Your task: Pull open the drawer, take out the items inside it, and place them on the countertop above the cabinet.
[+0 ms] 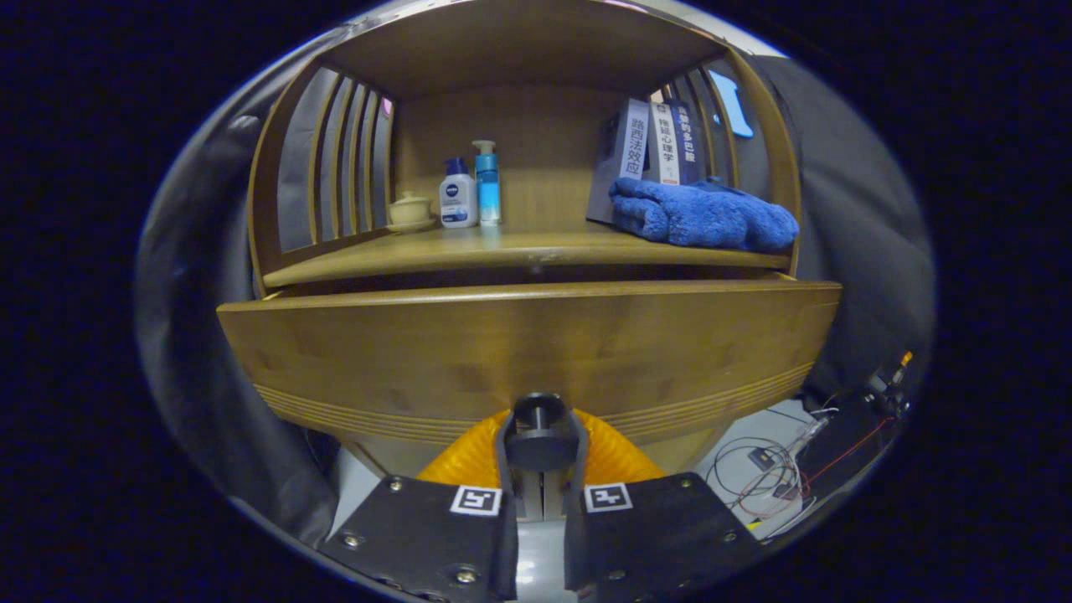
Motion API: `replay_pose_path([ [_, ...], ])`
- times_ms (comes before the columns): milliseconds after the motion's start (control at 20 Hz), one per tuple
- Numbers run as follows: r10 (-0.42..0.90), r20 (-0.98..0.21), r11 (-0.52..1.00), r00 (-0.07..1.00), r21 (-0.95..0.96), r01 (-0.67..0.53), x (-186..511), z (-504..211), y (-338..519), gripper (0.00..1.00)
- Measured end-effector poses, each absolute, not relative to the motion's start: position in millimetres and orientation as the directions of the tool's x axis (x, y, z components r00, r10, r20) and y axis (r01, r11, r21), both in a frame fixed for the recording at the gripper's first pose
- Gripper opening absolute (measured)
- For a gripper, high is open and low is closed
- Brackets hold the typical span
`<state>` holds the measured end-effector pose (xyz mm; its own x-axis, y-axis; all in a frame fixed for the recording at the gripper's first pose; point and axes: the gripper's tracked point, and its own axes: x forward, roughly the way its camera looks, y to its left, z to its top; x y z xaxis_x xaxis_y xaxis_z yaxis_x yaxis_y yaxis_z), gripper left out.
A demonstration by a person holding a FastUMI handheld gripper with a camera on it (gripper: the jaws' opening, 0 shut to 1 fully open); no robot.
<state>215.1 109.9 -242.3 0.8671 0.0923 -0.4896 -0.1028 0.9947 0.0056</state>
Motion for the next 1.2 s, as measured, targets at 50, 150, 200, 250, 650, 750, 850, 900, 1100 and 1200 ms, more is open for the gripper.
replay_pose_path([
  [50,0.089,-0.497,0.995,0.863,0.003,-0.101,205,-240,108,0.22],
  [150,0.082,-0.506,0.996,0.859,0.005,-0.092,190,-239,104,0.22],
  [200,0.077,-0.514,0.996,0.854,0.004,-0.088,180,-238,102,0.22],
  [250,0.072,-0.521,0.997,0.851,0.002,-0.083,172,-237,100,0.22],
  [650,0.025,-0.584,0.999,0.811,-0.016,-0.042,115,-239,89,0.22],
  [750,0.019,-0.592,0.999,0.806,-0.023,-0.04,108,-237,86,0.22],
  [850,0.019,-0.592,1.0,0.806,-0.008,-0.029,103,-236,86,0.22],
  [900,0.012,-0.594,0.999,0.804,-0.018,-0.028,102,-237,86,0.22],
  [1100,0.02,-0.593,1.0,0.805,-0.001,-0.025,102,-235,87,0.22],
  [1200,0.011,-0.593,1.0,0.805,-0.012,-0.022,101,-236,86,0.25],
])
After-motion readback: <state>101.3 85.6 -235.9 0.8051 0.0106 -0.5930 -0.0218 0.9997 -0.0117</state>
